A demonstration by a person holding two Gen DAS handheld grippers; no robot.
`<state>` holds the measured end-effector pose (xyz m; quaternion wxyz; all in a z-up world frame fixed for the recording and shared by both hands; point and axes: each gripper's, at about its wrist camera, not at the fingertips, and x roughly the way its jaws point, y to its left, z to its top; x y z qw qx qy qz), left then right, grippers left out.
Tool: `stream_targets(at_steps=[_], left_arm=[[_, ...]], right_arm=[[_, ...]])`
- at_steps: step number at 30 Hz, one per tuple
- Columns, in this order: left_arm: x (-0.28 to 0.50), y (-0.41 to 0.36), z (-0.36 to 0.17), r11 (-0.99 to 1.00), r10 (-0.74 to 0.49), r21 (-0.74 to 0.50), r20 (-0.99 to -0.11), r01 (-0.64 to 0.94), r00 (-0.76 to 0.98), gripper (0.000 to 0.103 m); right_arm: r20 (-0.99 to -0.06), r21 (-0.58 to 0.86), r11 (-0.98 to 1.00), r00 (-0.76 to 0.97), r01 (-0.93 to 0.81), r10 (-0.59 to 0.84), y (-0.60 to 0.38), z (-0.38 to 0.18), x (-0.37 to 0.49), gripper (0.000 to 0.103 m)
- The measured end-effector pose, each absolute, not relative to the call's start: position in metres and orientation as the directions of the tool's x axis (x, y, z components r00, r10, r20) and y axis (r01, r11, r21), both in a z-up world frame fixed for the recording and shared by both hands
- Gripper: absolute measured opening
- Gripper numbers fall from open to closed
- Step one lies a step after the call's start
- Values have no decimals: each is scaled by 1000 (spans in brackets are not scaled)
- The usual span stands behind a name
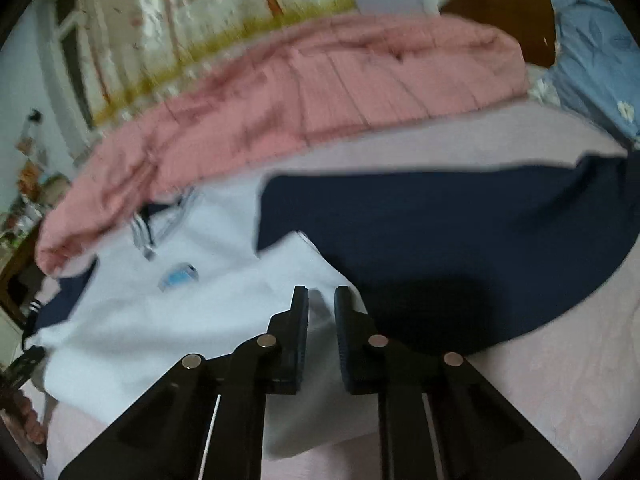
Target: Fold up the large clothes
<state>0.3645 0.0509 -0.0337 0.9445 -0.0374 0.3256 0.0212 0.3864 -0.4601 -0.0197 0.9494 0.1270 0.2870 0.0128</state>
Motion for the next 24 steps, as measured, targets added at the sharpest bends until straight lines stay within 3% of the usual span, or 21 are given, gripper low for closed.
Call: stream_targets(at_steps=[3, 4, 5, 8, 10, 15, 20, 22, 24], left_arm=[[362, 58, -24, 993, 92, -9, -553, -116, 828, 83], [363, 62, -20, 991, 119, 6, -528, -136, 841, 83], [366, 67, -18, 989, 133, 10, -512, -149, 849, 83], [375, 83, -20, 985, 140, -12, -530, -173, 836, 83], [381, 91, -28, 985, 117, -37, -568, -167, 815, 83], [388, 97, -38, 984, 88, -67, -621, -165, 779, 83], [399, 106, -57, 976, 30, -132, -700, -172, 713, 83], [393, 105, -52, 976, 42, -130, -679, -176, 733, 75], [380, 97, -38, 980, 74, -99, -629, -174, 774, 71]], right_arm=[[-493, 126, 990, 870, 58, 12, -448, -11, 386, 72], [-497, 136, 990, 867, 46, 28, -449, -13, 392, 72], [-510, 158, 986, 859, 46, 42, -451, -15, 399, 70], [-559, 196, 979, 827, 63, 59, -458, -27, 418, 50], [-580, 279, 960, 799, 15, 157, -465, -37, 427, 6], [-513, 311, 948, 851, 61, 114, -479, -33, 417, 5], [-644, 260, 957, 761, 128, 73, -476, -55, 436, 5], [-666, 261, 955, 743, 143, 70, -477, -58, 438, 5], [-629, 214, 963, 778, 162, 9, -472, -45, 426, 8]])
